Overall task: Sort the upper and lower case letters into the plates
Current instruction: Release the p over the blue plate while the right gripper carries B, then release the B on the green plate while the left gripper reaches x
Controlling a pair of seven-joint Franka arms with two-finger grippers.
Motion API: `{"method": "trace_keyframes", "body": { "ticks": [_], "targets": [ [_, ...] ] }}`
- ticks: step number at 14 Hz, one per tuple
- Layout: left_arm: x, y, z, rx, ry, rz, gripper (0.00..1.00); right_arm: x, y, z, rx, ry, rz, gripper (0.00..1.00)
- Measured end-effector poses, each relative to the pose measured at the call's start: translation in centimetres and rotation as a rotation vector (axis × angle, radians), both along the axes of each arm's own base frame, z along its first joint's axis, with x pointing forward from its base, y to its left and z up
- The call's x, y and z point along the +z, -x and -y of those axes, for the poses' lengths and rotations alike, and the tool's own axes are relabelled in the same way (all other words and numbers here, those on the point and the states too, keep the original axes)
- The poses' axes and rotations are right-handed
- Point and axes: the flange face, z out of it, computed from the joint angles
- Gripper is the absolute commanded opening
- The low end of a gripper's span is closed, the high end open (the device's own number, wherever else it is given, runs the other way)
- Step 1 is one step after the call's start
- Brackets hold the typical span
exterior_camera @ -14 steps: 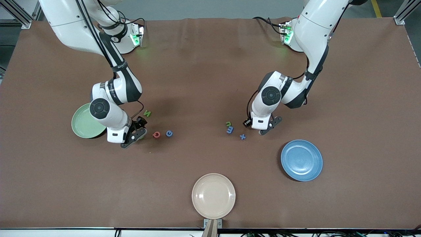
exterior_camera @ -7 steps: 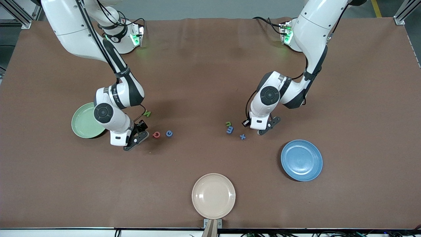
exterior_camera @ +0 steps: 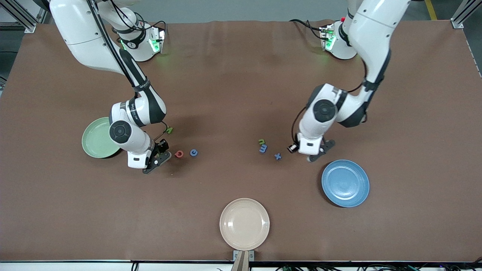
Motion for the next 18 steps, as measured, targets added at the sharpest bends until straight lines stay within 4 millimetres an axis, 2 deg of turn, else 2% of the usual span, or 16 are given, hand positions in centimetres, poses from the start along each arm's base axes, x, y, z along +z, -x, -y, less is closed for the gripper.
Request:
{"method": "trace_keyframes", "body": {
  "ticks": [2, 5, 8, 10, 11, 12, 13, 14, 16, 18],
  "targets": [
    [2.0, -2.4, -4.6, -0.032, -0.005, 0.031, 0.00, 0.1, -0.1, 0.0, 0.001, 0.001, 0.003, 0.20],
    [3.0, -5.0, -10.7, -0.028, -0.015, 0.062, 0.00, 0.2, -0.2, 0.1, 0.003, 0.002, 0.005, 0.05],
    [3.1, -7.0, -15.8, 0.018, -0.031, 0.081, 0.02, 0.2, -0.2, 0.1, 0.003, 0.002, 0.006, 0.04],
    [1.3, -7.8, -17.7, 0.038, -0.039, 0.063, 0.17, 1.2, -0.5, 0.4, -0.003, 0.002, 0.015, 0.04],
    [0.2, -8.0, -18.4, 0.048, -0.039, 0.052, 0.23, 2.5, -0.6, 1.2, -0.016, 0.005, 0.011, 0.04],
    [-0.5, -8.2, -19.1, 0.058, -0.039, 0.044, 0.49, 4.1, -0.5, 2.7, -0.035, 0.008, 0.000, 0.04],
    [-1.1, -8.4, -19.7, 0.067, -0.040, 0.039, 0.87, 6.0, -0.2, 4.9, -0.045, 0.008, -0.004, 0.04],
    [-1.5, -8.5, -20.3, 0.073, -0.042, 0.034, 1.00, 7.8, 0.5, 7.4, -0.049, 0.006, -0.003, 0.04],
    [-1.7, -8.6, -20.6, 0.078, -0.041, 0.033, 1.00, 10.2, 2.7, 13.0, -0.069, 0.002, -0.004, 0.04],
    [-1.3, -8.9, -20.2, 0.077, -0.037, 0.043, 1.00, 10.5, 5.4, 18.3, -0.114, -0.001, -0.023, 0.04]
  ]
}}
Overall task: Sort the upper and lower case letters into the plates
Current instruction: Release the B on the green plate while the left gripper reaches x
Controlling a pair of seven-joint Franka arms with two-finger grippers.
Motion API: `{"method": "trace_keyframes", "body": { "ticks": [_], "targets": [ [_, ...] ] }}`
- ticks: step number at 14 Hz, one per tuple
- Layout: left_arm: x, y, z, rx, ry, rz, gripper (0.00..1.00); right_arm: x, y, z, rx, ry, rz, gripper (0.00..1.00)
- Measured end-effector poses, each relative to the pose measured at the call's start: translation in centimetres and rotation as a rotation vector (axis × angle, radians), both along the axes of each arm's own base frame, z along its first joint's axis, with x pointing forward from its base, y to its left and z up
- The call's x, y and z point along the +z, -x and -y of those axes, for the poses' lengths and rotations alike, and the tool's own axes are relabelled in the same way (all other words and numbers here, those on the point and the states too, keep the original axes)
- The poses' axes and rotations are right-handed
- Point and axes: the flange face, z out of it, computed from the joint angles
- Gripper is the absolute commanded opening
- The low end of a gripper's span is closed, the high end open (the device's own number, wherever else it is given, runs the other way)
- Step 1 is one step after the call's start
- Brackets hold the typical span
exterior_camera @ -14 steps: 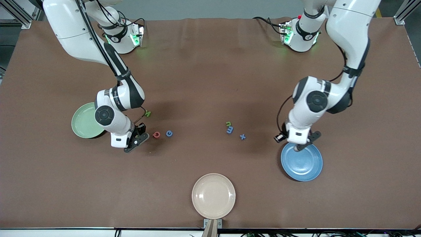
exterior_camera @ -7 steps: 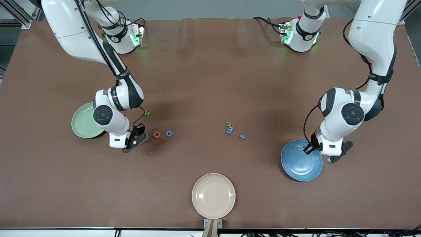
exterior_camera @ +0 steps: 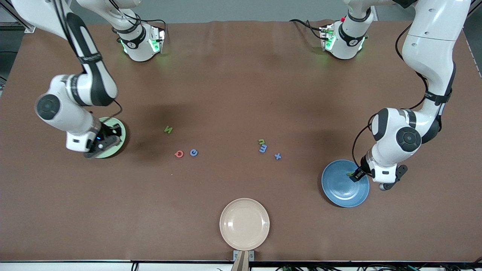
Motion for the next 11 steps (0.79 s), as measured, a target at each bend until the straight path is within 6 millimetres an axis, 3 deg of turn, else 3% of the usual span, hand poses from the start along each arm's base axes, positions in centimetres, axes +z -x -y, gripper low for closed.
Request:
{"method": "trace_keyframes", "body": {
  "ticks": [2, 4, 7, 9, 11],
  "targets": [
    [0.4, -0.2, 0.7, 0.014, 0.008, 0.009, 1.00, -0.9, 2.1, 4.2, -0.064, -0.004, -0.026, 0.04],
    [1.2, -0.2, 2.5, 0.048, 0.025, 0.019, 1.00, -1.9, 3.3, 6.5, -0.106, -0.006, -0.039, 0.04],
    [2.0, 1.2, 10.1, 0.123, 0.056, 0.021, 1.00, -3.0, 3.8, 6.8, -0.114, 0.000, 0.006, 0.05],
    [1.9, 2.8, 15.2, 0.133, 0.066, 0.013, 0.99, -4.8, 4.0, 6.5, -0.109, 0.001, 0.016, 0.05],
    [1.6, 4.3, 18.9, 0.130, 0.070, 0.003, 0.96, -6.5, 4.2, 6.4, -0.107, 0.000, 0.006, 0.05]
  ]
}}
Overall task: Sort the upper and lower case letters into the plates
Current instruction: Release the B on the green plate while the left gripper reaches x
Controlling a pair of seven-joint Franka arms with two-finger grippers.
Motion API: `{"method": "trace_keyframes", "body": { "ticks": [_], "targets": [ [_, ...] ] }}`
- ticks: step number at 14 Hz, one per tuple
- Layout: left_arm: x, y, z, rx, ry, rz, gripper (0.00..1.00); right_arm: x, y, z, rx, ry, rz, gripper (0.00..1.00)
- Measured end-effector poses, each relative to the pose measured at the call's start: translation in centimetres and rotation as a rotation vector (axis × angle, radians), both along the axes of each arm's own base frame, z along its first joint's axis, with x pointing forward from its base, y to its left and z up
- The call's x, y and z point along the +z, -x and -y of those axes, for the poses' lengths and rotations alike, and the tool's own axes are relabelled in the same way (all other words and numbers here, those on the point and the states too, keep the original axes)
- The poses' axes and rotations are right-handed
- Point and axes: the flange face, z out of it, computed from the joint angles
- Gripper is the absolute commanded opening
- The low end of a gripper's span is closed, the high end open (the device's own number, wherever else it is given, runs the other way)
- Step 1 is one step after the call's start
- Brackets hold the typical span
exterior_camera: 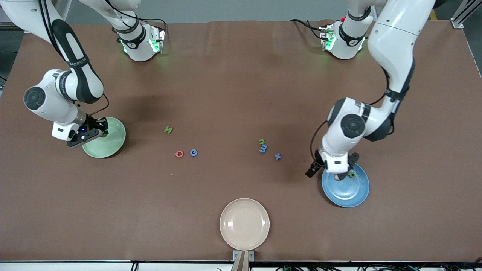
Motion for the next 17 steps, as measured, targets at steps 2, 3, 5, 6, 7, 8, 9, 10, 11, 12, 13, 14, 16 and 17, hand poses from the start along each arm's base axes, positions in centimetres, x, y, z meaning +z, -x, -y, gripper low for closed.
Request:
{"method": "trace_keyframes", "body": {
  "ticks": [2, 3, 5, 6, 7, 8, 9, 10, 11, 12, 13, 14, 16, 17],
  "targets": [
    [-0.8, 1.8, 3.5, -0.032, -0.001, -0.014, 0.88, -1.3, 0.2, -0.3, 0.004, -0.004, -0.015, 0.05],
    [-1.2, 2.6, 4.9, -0.055, -0.005, -0.019, 0.83, -1.8, 0.3, -0.4, 0.006, -0.006, -0.025, 0.07],
    [-2.1, 3.5, 6.7, -0.114, -0.030, -0.015, 0.74, -2.6, 0.4, -0.8, 0.012, -0.009, -0.039, 0.09],
    [-2.5, 3.8, 7.5, -0.139, -0.039, -0.012, 0.72, -2.8, 0.4, -0.9, 0.014, -0.010, -0.043, 0.11],
    [-3.0, 4.0, 8.5, -0.159, -0.042, -0.011, 0.70, -2.9, 0.5, -1.0, 0.015, -0.011, -0.046, 0.17],
    [-3.4, 4.3, 9.6, -0.175, -0.041, -0.010, 0.68, -3.0, 0.5, -1.0, 0.015, -0.011, -0.047, 0.26],
    [-3.8, 4.4, 10.6, -0.191, -0.041, -0.008, 0.66, -3.0, 0.5, -1.0, 0.015, -0.011, -0.048, 0.55],
    [-4.3, 4.5, 11.3, -0.204, -0.041, -0.008, 0.63, -3.0, 0.5, -1.0, 0.016, -0.011, -0.048, 0.85],
    [-4.8, 4.7, 12.1, -0.216, -0.040, -0.010, 0.59, -3.0, 0.5, -1.1, 0.017, -0.011, -0.047, 0.93],
    [-5.3, 4.9, 12.7, -0.225, -0.040, -0.013, 0.56, -3.0, 0.4, -1.2, 0.018, -0.011, -0.047, 0.94],
    [-5.7, 5.0, 13.0, -0.231, -0.042, -0.015, 0.54, -3.0, 0.4, -1.3, 0.018, -0.011, -0.047, 0.94],
    [-6.0, 5.0, 13.0, -0.234, -0.044, -0.018, 0.51, -3.0, 0.4, -1.4, 0.018, -0.012, -0.049, 0.94],
    [-6.4, 4.9, 12.7, -0.243, -0.049, -0.022, 0.40, -2.7, 0.3, -1.9, 0.001, -0.013, -0.063, 0.94],
    [-6.4, 4.9, 12.8, -0.247, -0.049, -0.021, 0.30, -2.3, 0.2, -2.5, -0.027, -0.012, -0.077, 0.95]
  ]
}}
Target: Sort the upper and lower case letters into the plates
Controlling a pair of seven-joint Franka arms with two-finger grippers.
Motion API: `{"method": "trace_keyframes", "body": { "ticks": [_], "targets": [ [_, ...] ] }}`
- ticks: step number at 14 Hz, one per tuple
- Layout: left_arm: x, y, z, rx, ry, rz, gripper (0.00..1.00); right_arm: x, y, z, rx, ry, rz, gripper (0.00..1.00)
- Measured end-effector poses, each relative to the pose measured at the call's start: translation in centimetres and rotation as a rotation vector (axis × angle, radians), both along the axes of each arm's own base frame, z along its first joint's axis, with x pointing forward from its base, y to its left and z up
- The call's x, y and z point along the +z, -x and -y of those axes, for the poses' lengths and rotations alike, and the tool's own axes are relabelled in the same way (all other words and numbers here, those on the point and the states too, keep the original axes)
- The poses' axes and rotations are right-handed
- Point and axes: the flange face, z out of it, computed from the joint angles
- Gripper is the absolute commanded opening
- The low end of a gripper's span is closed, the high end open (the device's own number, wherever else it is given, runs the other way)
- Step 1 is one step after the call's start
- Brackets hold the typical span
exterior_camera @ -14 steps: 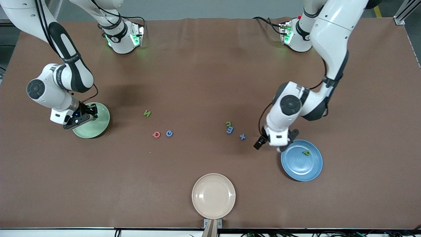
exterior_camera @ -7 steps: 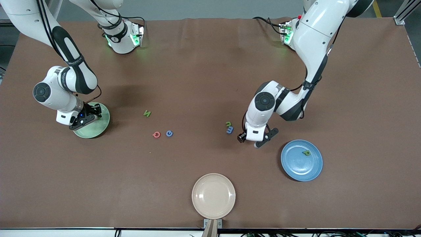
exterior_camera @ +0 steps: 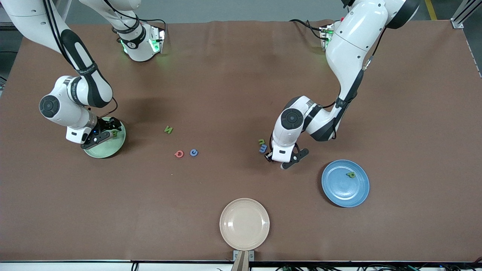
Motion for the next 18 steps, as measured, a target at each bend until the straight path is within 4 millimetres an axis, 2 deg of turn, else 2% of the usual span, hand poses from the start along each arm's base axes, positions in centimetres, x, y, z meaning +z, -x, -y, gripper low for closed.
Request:
{"method": "trace_keyframes", "body": {
  "ticks": [1, 3, 7, 9, 11, 14, 16, 17, 18],
  "targets": [
    [0.0, 0.0, -0.1, -0.002, -0.002, -0.001, 0.15, 0.7, -0.1, -0.9, -0.043, 0.005, -0.016, 0.96],
    [0.4, -0.2, -0.1, -0.003, -0.001, 0.003, 0.01, 2.3, -0.5, -3.6, -0.157, 0.026, -0.033, 0.97],
    [0.3, -0.7, -0.8, 0.008, -0.016, -0.006, 0.00, 3.3, -0.4, -11.8, -0.454, 0.038, -0.048, 0.98],
    [1.2, -2.2, -2.4, 0.036, -0.042, -0.020, 0.00, 3.5, -0.1, -16.2, -0.632, 0.028, -0.058, 1.00],
    [3.8, -4.9, -4.9, 0.049, -0.057, -0.013, 0.00, 3.9, 0.1, -19.6, -0.775, 0.033, -0.043, 1.00],
    [8.2, -8.1, -10.3, 0.015, -0.083, -0.004, 0.00, 2.9, 0.2, -22.1, -0.878, 0.031, -0.010, 1.00],
    [9.4, -9.9, -15.4, -0.019, -0.100, -0.015, 0.01, 1.4, 0.6, -23.6, -0.906, 0.034, 0.001, 1.00],
    [9.3, -10.6, -17.8, -0.035, -0.105, -0.023, 0.06, 0.5, 0.9, -24.3, -0.910, 0.038, 0.003, 0.99],
    [8.9, -11.0, -19.9, -0.043, -0.109, -0.035, 0.16, -0.3, 1.2, -24.9, -0.909, 0.042, 0.004, 0.97]
  ]
}}
